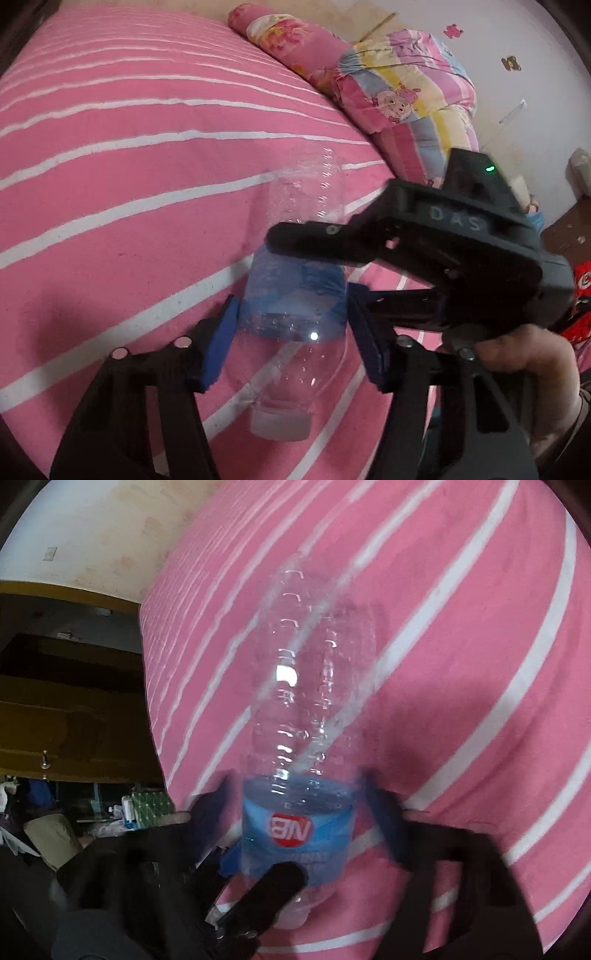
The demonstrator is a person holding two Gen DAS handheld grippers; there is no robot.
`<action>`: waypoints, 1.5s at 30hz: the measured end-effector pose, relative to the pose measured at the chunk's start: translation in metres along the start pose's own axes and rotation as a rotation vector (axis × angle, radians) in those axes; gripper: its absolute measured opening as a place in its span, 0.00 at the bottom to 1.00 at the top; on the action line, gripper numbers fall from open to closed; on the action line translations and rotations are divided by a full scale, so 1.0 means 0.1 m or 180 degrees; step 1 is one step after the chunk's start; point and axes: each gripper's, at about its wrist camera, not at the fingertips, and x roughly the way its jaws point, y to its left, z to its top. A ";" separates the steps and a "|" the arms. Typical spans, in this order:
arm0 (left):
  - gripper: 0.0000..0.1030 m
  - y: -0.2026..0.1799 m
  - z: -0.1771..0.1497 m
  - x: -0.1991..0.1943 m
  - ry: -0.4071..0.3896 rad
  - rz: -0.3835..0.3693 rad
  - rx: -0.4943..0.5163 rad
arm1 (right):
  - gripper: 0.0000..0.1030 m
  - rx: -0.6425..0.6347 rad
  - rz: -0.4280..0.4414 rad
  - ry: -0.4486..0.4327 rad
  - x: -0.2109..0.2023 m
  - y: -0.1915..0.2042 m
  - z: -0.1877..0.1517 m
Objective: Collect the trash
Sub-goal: 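Grasp the clear water bottle with both tools around its label, then carry the water bottle with both tools over the blue bin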
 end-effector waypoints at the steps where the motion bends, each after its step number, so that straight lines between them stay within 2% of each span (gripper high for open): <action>1: 0.55 -0.03 -0.01 -0.01 0.0001 0.0007 0.0032 | 0.60 0.0032 0.0054 -0.0025 -0.03 -0.03 -0.02; 5: 0.55 -0.23 -0.07 -0.12 -0.0012 -0.0059 0.0194 | 0.60 -0.0035 0.0094 -0.0175 -0.21 -0.04 -0.18; 11: 0.55 -0.64 -0.34 -0.50 -0.0125 -0.0182 0.0369 | 0.60 -0.0079 0.0207 -0.0361 -0.71 -0.05 -0.58; 14: 0.55 -0.90 -0.62 -0.75 -0.0189 -0.0200 0.0429 | 0.60 -0.0138 0.0233 -0.0436 -0.98 -0.05 -0.88; 21: 0.55 -1.45 -1.16 -1.17 -0.0125 -0.0342 0.0545 | 0.60 -0.0211 0.0261 -0.0654 -1.67 -0.19 -1.68; 28: 0.54 -2.07 -1.63 -1.43 0.0027 -0.0537 0.0767 | 0.60 -0.0026 0.0385 -0.0807 -2.27 -0.51 -2.27; 36: 0.54 -2.79 -2.15 -1.48 0.0266 -0.0698 0.1139 | 0.60 0.0165 0.0429 -0.1105 -2.87 -1.00 -2.89; 41: 0.54 -3.17 -2.44 -1.30 0.0487 -0.0758 0.1347 | 0.60 0.0440 0.0479 -0.1257 -3.15 -1.48 -3.23; 45: 0.54 -3.43 -2.66 -1.07 0.0697 -0.0787 0.1483 | 0.60 0.0653 0.0518 -0.1329 -3.28 -1.89 -3.37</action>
